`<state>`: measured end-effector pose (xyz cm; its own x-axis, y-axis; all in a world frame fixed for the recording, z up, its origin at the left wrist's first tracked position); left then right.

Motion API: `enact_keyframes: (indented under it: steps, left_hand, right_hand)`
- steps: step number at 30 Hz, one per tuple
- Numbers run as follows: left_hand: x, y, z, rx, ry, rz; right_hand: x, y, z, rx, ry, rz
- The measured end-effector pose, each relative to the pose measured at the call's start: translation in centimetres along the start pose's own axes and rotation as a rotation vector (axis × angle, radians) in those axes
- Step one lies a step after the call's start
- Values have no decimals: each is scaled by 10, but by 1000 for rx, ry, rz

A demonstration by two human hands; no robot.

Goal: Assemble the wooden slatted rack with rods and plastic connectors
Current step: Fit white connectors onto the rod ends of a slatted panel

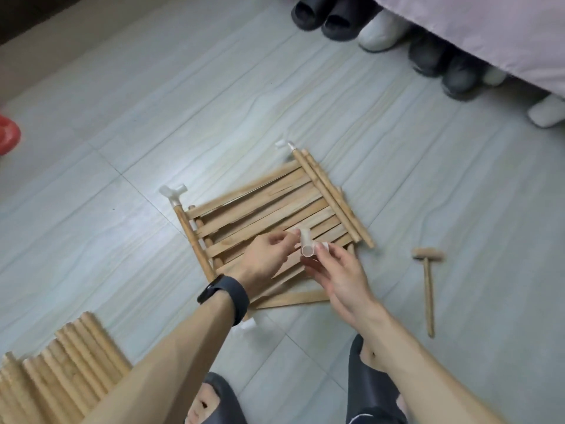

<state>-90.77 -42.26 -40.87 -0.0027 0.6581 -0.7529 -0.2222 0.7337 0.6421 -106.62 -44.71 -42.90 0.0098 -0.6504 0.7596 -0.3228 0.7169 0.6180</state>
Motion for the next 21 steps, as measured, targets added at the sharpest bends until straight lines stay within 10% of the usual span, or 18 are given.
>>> enact_keyframes:
  steps: [7,21]
  left_hand:
    - [74,-21,-30,-119,-1166,-231]
    - [84,-27,-1,-53,-1277,-176]
  right_hand:
    - [-9,-14,75,-311,-59,-139]
    - [-32,-14,133,-301,-214,-380]
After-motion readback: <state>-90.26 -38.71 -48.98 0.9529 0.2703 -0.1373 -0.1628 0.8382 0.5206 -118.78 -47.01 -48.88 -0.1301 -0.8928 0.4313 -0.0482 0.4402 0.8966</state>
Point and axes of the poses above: each hand's wrist, its own y-axis away from the middle knuckle, its own z-axis out of the back of the hand, x = y × z, the point moved 2 cm from there along -y, towards the middle knuckle, and after that the axes turned 8 degrees about y, right-handed, at the moved point
